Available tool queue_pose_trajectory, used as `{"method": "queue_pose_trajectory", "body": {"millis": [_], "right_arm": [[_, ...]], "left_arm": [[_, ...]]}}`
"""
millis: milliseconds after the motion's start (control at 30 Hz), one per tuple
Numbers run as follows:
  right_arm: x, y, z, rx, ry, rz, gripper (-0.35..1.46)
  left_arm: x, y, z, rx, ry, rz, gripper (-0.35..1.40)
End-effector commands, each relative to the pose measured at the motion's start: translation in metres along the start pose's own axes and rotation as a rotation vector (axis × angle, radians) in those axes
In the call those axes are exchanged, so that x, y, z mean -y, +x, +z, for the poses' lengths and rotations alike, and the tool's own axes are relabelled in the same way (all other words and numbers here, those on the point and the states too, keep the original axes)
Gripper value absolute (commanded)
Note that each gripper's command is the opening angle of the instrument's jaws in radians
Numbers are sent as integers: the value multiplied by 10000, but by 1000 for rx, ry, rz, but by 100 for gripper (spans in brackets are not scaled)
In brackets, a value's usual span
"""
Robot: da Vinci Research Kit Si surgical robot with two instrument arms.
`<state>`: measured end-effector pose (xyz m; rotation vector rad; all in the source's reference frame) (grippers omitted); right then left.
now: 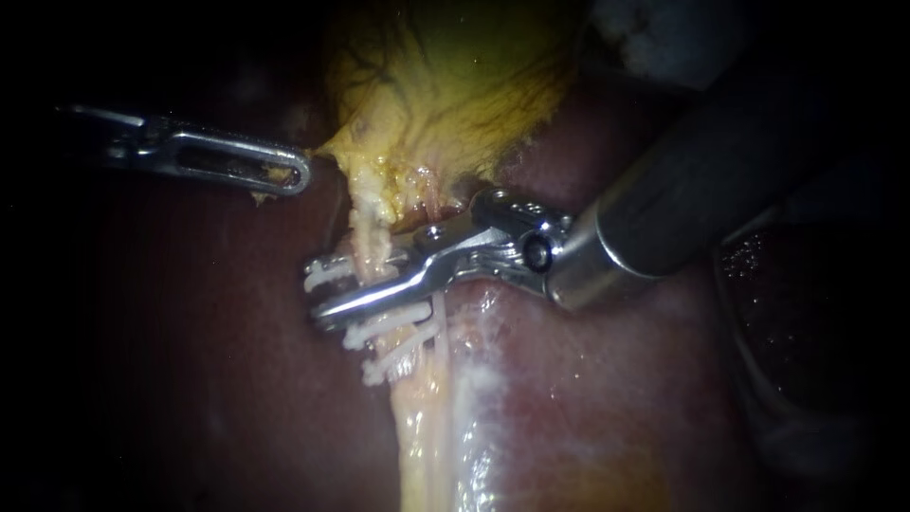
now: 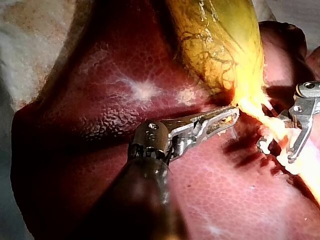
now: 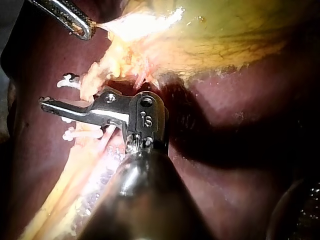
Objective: Clipping third clip left tube
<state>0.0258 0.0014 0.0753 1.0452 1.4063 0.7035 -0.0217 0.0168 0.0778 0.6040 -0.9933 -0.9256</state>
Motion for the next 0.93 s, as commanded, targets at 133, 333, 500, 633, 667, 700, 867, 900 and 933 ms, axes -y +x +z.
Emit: {"method": "queue_pose_trajectory", "body": {"millis": [133, 333, 500, 633, 667, 700, 867, 900, 933], "right_arm": [[1, 1, -1, -1, 0, 42, -10], [2, 0, -3, 0, 0, 71, -35], [1, -2, -3, -1, -1, 70, -35], [1, -3, -4, -1, -1, 69, -35], [0, -3, -4, -1, -2, 69, -35], [0, -3, -4, -1, -2, 69, -35], [-1, -3, -5, -1, -2, 69, -35], [-1, -3, -5, -1, -2, 69, -35], [-1, -3, -5, -1, -2, 69, -35]], "left_arm": [[0, 0, 0, 0, 0, 0, -35], [0, 0, 0, 0, 0, 0, -35], [0, 0, 0, 0, 0, 0, -35], [0, 1, 0, 0, 0, 0, -35], [0, 1, 0, 0, -1, 0, -35], [0, 1, 0, 0, -1, 0, -35], [0, 1, 1, 0, -1, 1, -35], [0, 1, 1, 0, -1, 1, -35], [0, 1, 1, 0, -1, 1, -35]]}}
